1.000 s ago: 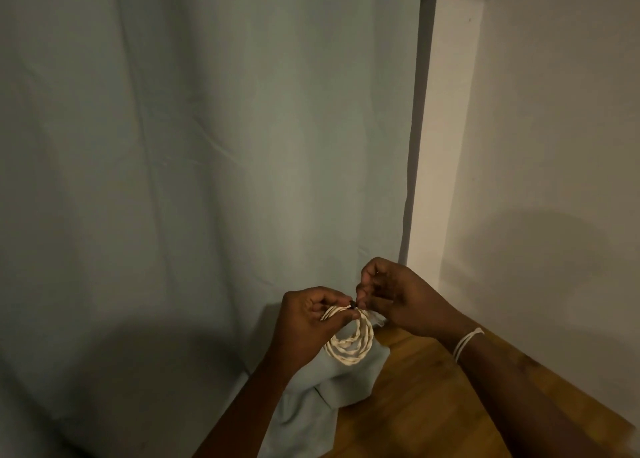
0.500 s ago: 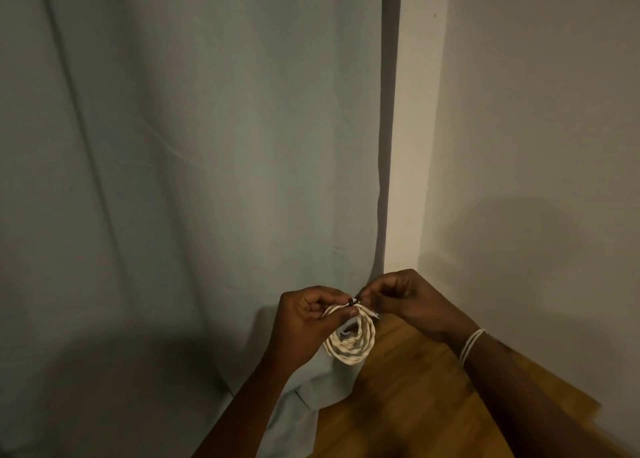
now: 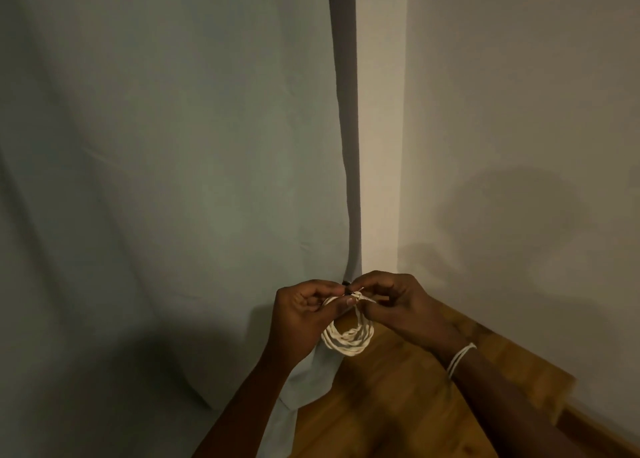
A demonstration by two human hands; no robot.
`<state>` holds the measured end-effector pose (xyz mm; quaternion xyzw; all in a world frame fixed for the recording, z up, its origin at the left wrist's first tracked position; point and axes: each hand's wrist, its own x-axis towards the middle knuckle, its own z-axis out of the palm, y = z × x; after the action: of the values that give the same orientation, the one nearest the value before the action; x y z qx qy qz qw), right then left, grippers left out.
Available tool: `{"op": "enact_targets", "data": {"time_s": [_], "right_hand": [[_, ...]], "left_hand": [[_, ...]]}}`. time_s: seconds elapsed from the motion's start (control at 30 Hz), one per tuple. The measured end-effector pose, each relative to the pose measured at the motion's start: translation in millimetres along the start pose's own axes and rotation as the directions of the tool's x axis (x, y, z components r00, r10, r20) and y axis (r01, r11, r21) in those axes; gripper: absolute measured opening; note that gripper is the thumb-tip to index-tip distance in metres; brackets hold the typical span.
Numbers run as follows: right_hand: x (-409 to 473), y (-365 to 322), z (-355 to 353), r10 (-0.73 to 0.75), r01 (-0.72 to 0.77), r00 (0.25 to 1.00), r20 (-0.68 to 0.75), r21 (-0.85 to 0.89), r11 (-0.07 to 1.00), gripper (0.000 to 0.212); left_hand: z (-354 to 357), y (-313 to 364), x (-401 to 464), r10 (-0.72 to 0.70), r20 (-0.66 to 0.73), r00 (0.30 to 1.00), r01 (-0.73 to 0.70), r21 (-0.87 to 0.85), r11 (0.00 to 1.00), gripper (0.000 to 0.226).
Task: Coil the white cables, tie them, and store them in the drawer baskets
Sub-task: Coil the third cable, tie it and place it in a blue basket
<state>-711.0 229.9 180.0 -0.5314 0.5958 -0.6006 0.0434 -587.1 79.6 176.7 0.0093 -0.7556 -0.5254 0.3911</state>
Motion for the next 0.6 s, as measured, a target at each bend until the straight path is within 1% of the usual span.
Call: {"op": "enact_targets", "data": {"time_s": [0.1,0.2,0.27,0.37,0.4,0.47,0.53,0.6], "right_hand": [[-4.8,5.0,-10.8,-0.018,0.018,0.999,-0.028,0.000,1.000,0.032],[-10.7,10.0,-15.9,-0.061,0.055,0.990,-0.128,-0.050,0.997,0.029],[-16.2,11.4,-17.0,-0.081,0.065,0.979,-0.186,-0.094,0.993,0.027],[-27.1,10.8,-17.5,-0.091,0.058,0.965,-0.248,-0.138,0.989,0.027],[-30.4,9.6,-17.1,-0.089,0.049,0.960,-0.265,-0.152,0.987,0.026],[-36.2,5.7,-15.1,-0.099,0.045,0.949,-0.299,-0.182,0.982,0.025],[-42.2,-3.6,-10.9,-0.117,0.043,0.933,-0.340,-0.217,0.975,0.024],[-48.8,-15.7,-5.2,-0.136,0.048,0.918,-0.372,-0.237,0.970,0.025]], "left_hand": [[10.1,0.4,3.7,-0.024,0.019,1.000,0.024,-0.010,1.000,0.022],[20.7,0.7,4.8,-0.028,0.089,0.996,0.029,-0.009,1.000,0.021],[26.3,1.5,4.2,0.003,0.126,0.992,-0.007,0.028,1.000,0.020],[32.7,6.6,2.1,0.085,0.161,0.983,-0.105,0.118,0.987,0.028],[34.8,8.8,1.0,0.123,0.155,0.980,-0.147,0.152,0.977,0.029],[38.8,13.0,-2.5,0.175,0.110,0.978,-0.193,0.179,0.965,0.023],[40.1,18.4,-6.8,0.172,0.072,0.982,-0.182,0.158,0.970,0.018],[38.9,23.8,-10.7,0.154,0.065,0.986,-0.162,0.141,0.977,0.016]]}}
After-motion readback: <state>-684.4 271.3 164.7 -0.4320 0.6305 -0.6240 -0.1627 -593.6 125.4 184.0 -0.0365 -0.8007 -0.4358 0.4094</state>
